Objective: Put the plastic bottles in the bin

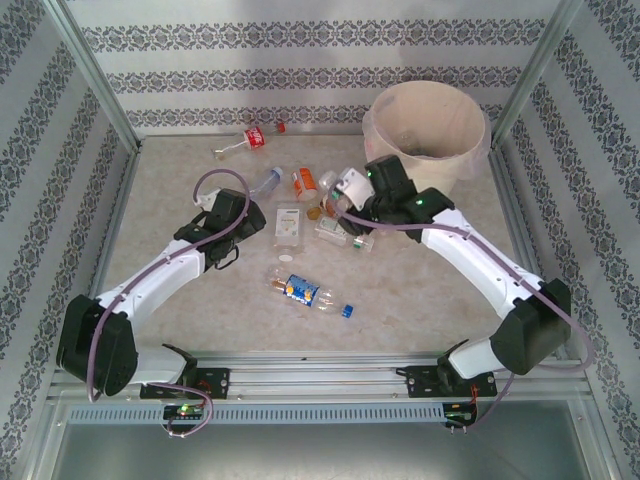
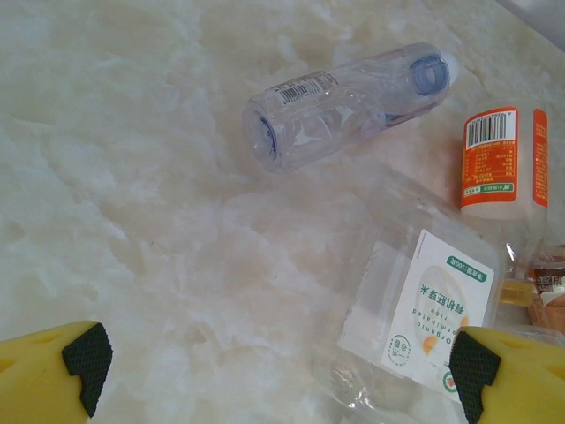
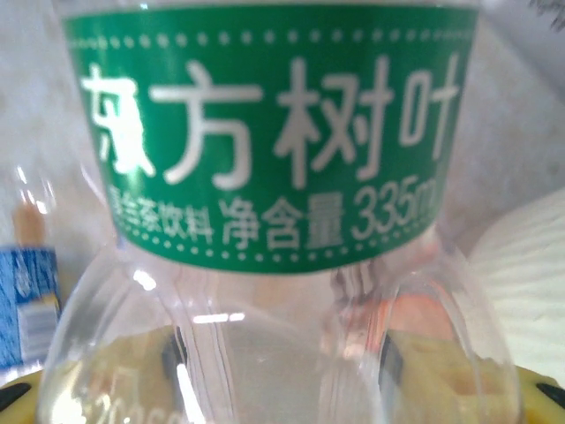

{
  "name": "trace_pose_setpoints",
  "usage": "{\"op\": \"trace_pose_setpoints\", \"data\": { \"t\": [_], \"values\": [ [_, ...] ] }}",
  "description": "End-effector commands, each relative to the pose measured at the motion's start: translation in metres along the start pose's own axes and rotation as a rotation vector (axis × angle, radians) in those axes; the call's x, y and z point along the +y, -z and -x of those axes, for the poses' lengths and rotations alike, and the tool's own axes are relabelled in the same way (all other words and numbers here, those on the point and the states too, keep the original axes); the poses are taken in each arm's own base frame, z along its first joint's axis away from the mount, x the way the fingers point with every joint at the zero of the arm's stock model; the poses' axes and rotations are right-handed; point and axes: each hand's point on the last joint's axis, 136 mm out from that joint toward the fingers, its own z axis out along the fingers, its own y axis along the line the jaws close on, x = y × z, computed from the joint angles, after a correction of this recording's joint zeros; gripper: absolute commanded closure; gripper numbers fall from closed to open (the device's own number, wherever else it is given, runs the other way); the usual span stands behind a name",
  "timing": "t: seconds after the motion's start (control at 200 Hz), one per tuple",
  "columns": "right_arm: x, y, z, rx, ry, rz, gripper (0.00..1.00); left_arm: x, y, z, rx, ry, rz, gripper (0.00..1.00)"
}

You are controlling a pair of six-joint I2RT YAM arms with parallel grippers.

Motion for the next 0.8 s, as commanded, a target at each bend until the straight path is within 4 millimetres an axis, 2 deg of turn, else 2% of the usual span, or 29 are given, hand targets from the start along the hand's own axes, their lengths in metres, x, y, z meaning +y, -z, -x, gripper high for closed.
{"op": "trace_pose_setpoints", "data": {
  "t": [0.0, 0.205, 0.37, 0.535, 0.665, 0.794],
  "values": [
    [-0.015, 0.034, 0.064, -0.222, -0.068, 0.036, 0.60, 0.006, 0.006, 0.006, -0.027, 0.042, -0.001, 0.00],
    [-0.066, 0.085, 0.119, -0.391, -0.195, 0.000, 0.61, 0.018, 0.014, 0.008, -0.057, 0.063, 0.014, 0.00],
    [-0.129, 0.125, 0.136, -0.476, -0.337, -0.227, 0.62, 0.029, 0.020, 0.009, -0.083, 0.087, 0.024, 0.00],
    [-0.178, 0.156, 0.127, -0.525, -0.493, -0.363, 0.62, 0.031, 0.021, 0.009, -0.090, 0.101, 0.017, 0.00],
    [-0.216, 0.169, 0.098, -0.487, -0.627, -0.500, 0.62, 0.029, 0.019, 0.008, -0.082, 0.107, 0.013, 0.00],
    [-0.240, 0.176, 0.074, -0.454, -0.701, -0.583, 0.60, 0.029, 0.018, 0.007, -0.076, 0.116, 0.006, 0.00]
  ]
}}
